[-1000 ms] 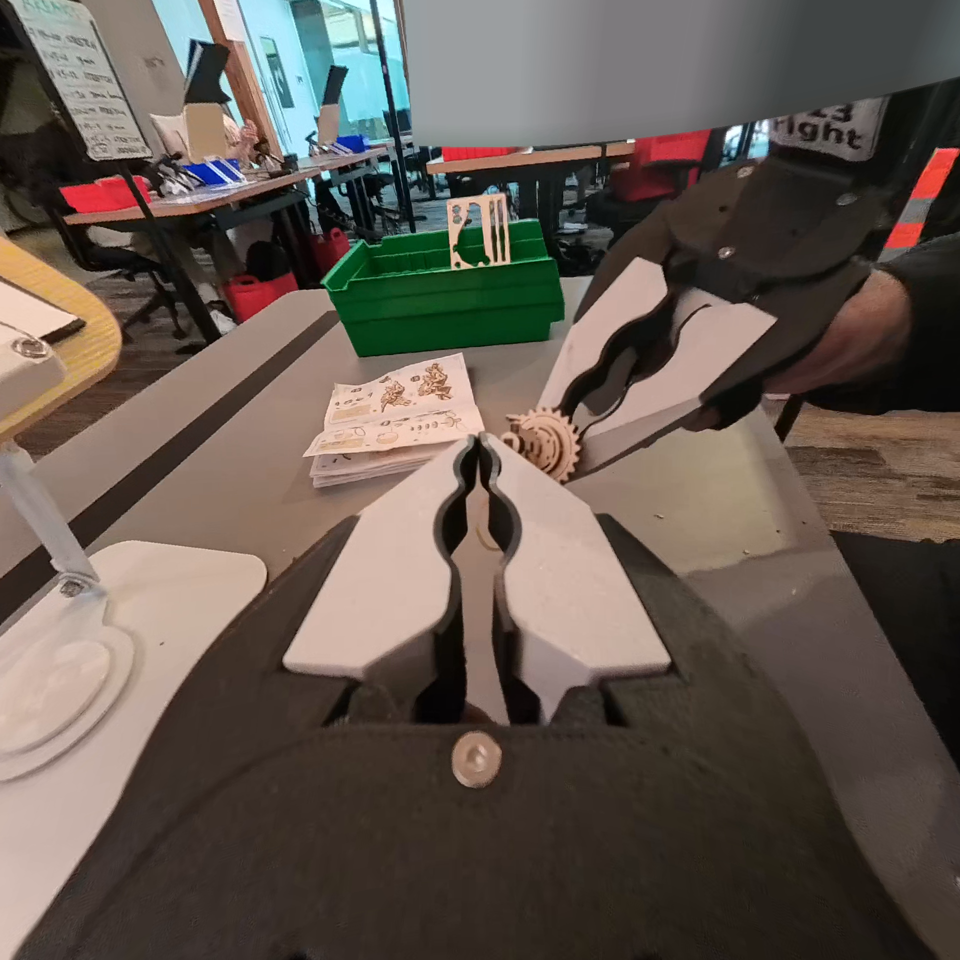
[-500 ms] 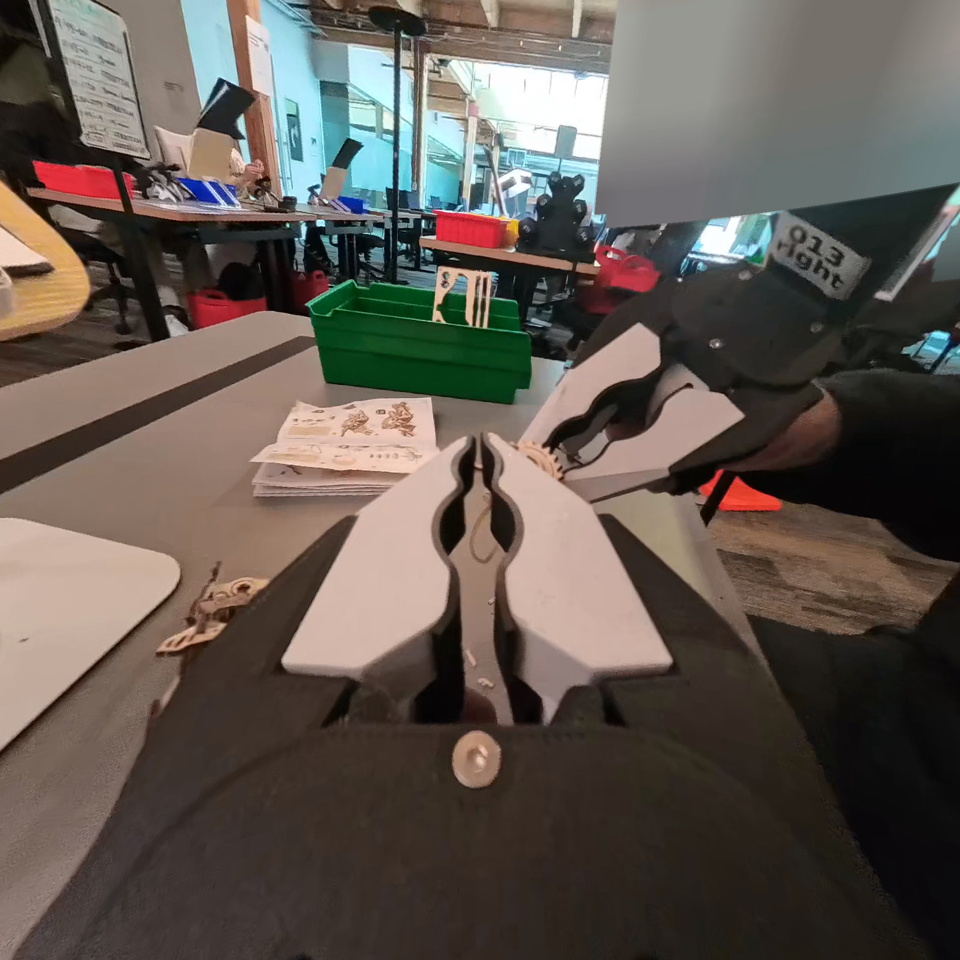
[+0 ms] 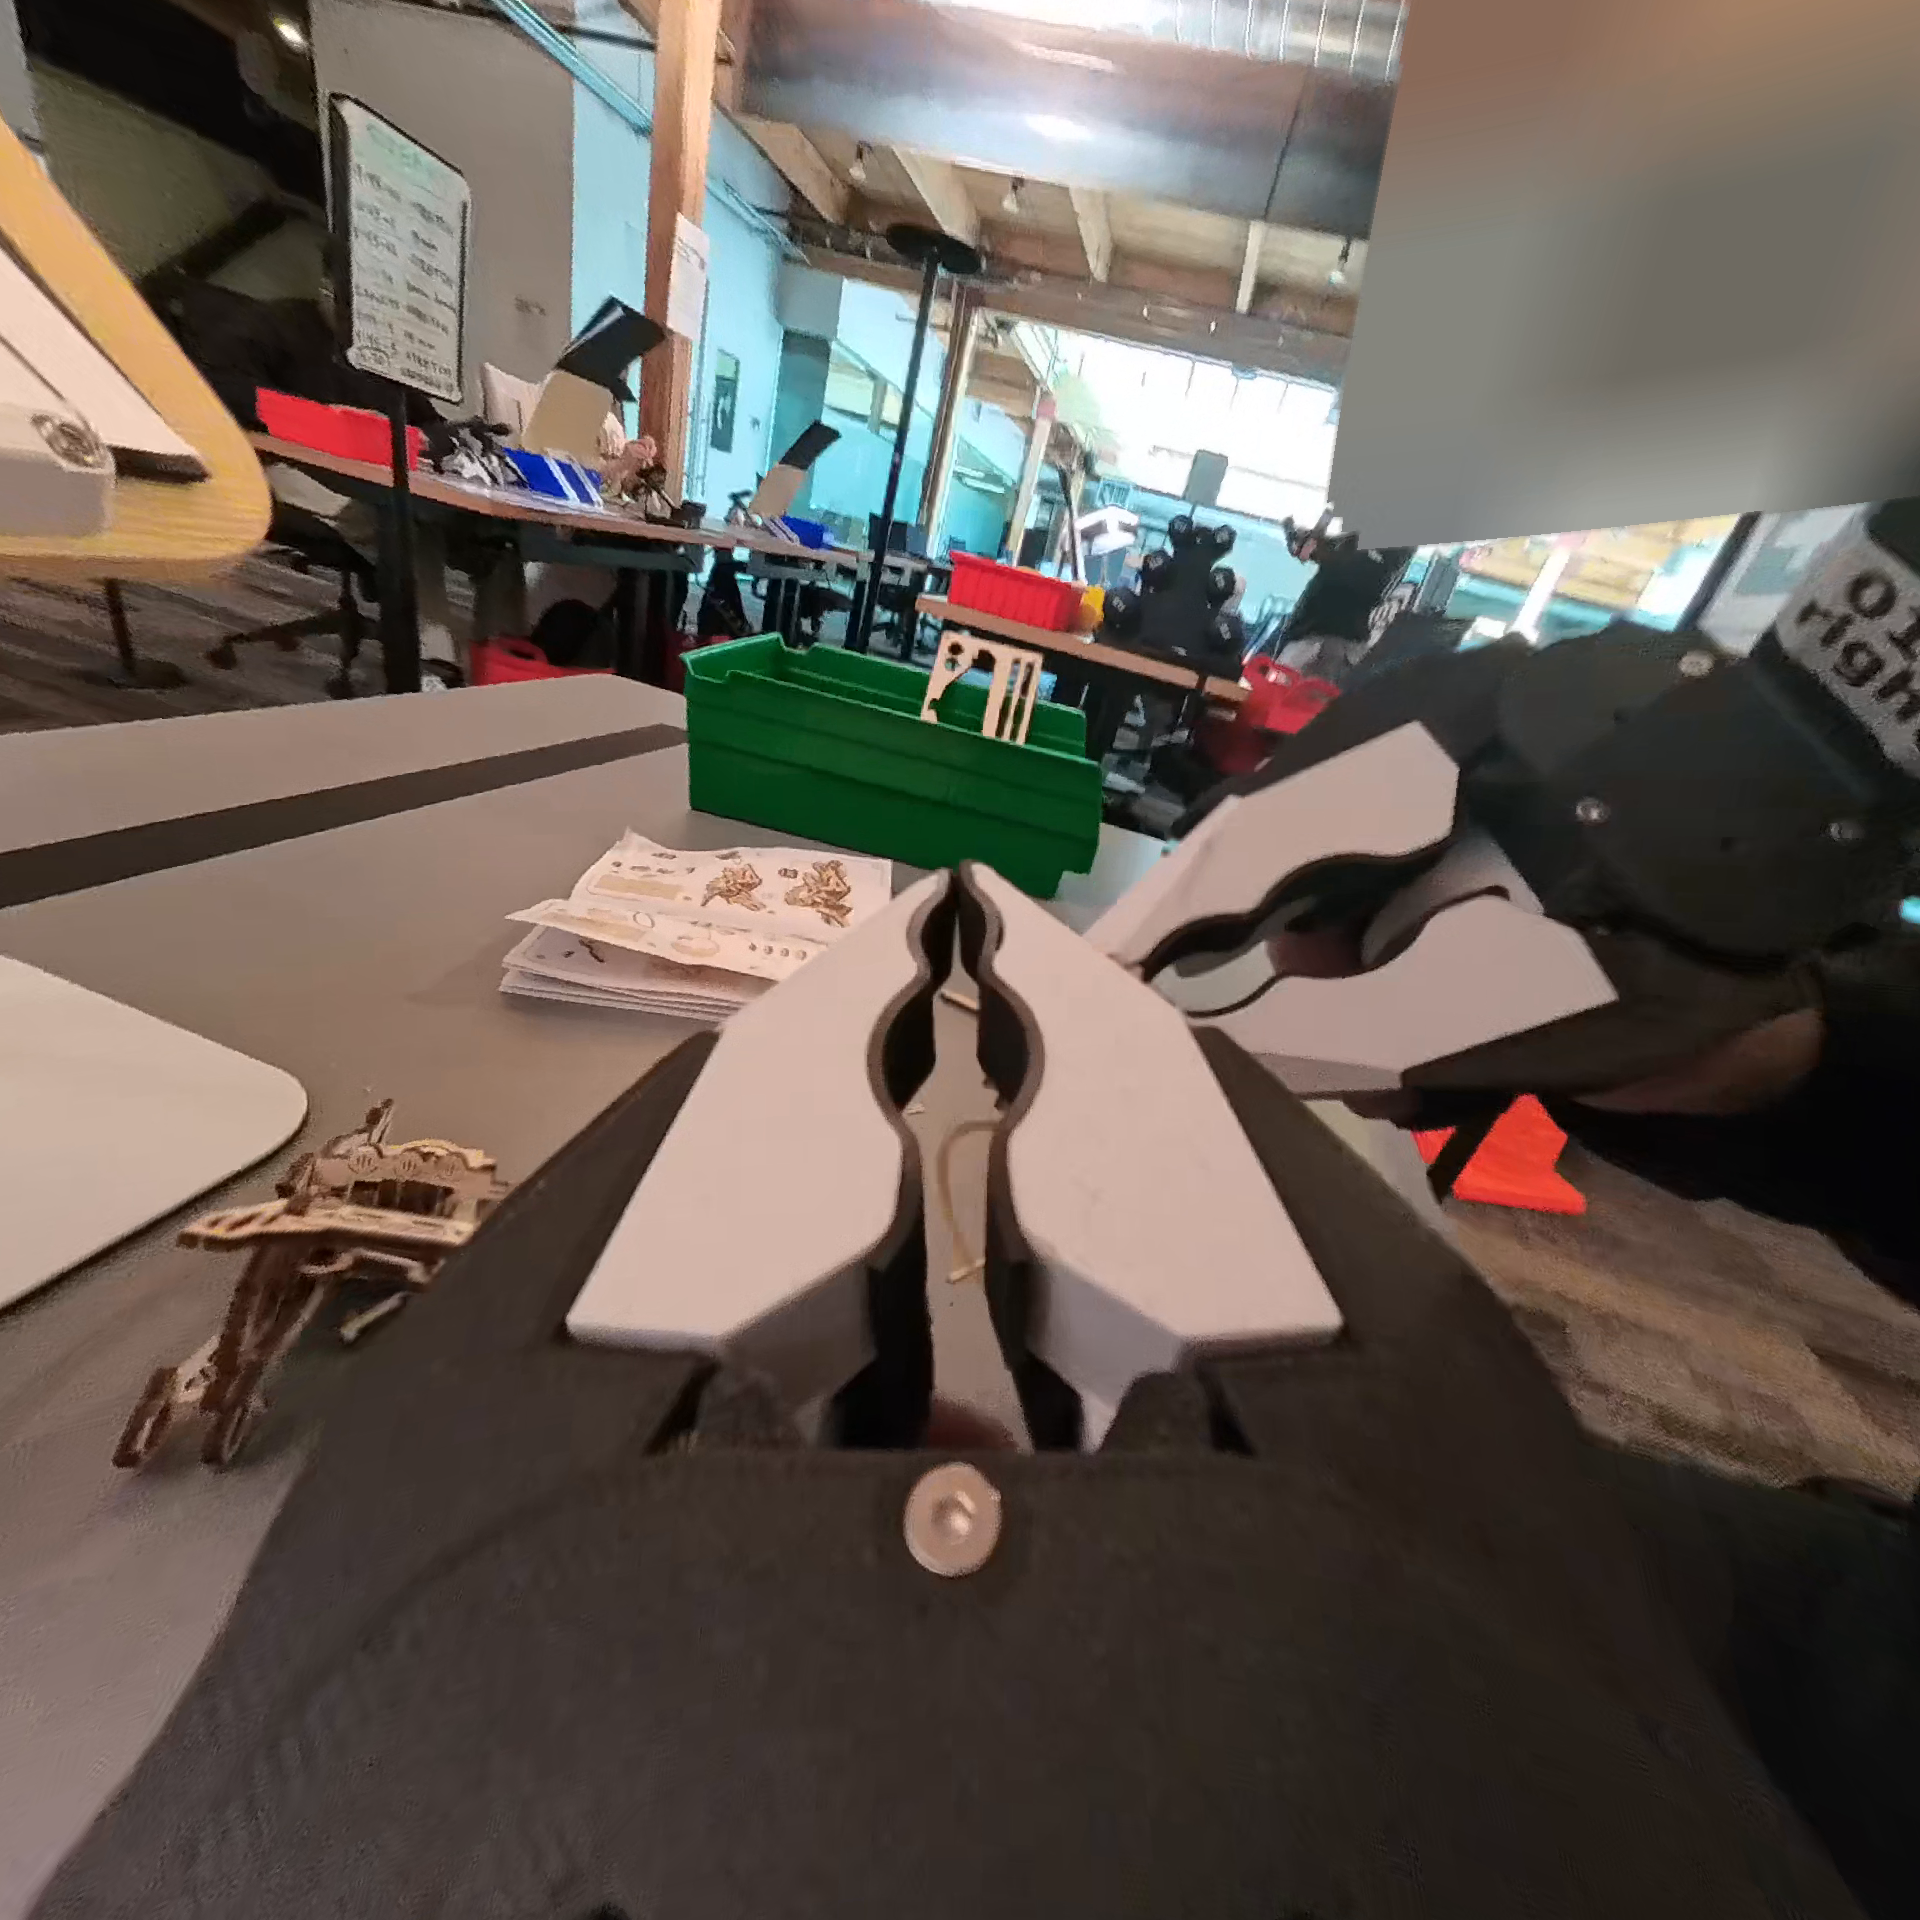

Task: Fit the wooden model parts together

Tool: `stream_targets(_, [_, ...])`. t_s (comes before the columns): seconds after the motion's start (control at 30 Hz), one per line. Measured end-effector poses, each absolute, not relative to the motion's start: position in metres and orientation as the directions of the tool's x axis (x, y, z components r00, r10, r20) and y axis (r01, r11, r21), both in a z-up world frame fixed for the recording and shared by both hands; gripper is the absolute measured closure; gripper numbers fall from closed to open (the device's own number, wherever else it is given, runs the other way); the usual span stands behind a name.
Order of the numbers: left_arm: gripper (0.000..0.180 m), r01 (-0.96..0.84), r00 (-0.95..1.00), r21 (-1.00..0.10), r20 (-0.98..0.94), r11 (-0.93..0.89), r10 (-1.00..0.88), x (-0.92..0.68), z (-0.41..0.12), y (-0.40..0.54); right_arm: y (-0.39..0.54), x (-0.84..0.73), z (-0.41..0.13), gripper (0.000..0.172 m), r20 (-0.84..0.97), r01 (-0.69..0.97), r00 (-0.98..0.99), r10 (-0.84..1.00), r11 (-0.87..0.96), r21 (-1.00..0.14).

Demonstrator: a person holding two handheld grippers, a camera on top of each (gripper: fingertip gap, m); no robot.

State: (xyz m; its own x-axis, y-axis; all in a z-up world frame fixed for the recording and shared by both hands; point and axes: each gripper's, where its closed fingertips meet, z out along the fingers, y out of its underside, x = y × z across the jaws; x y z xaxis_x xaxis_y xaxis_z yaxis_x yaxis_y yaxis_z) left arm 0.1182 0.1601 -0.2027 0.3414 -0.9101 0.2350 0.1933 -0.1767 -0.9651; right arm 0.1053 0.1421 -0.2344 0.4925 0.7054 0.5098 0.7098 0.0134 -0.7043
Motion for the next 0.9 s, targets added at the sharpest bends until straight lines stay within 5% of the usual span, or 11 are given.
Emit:
stream_targets(0.53, [0.18, 0.304, 0.244, -0.909, 0.363, -0.284, -0.899, 0.1162, -0.2011, 0.162, 0.1409, 0.1024, -0.2299, 0.172, 0.498, 0.673, 0.507, 0.703, 0.038, -0.738])
stream_targets(0.9, [0.18, 0.368, 0.089, -0.826, 0.488, -0.427, -0.868, 0.1197, -0.1988, 0.1616, 0.1407, 0.1014, -0.228, 0.164, 0.274, 0.504, 0.568, 0.776, -0.064, -0.862])
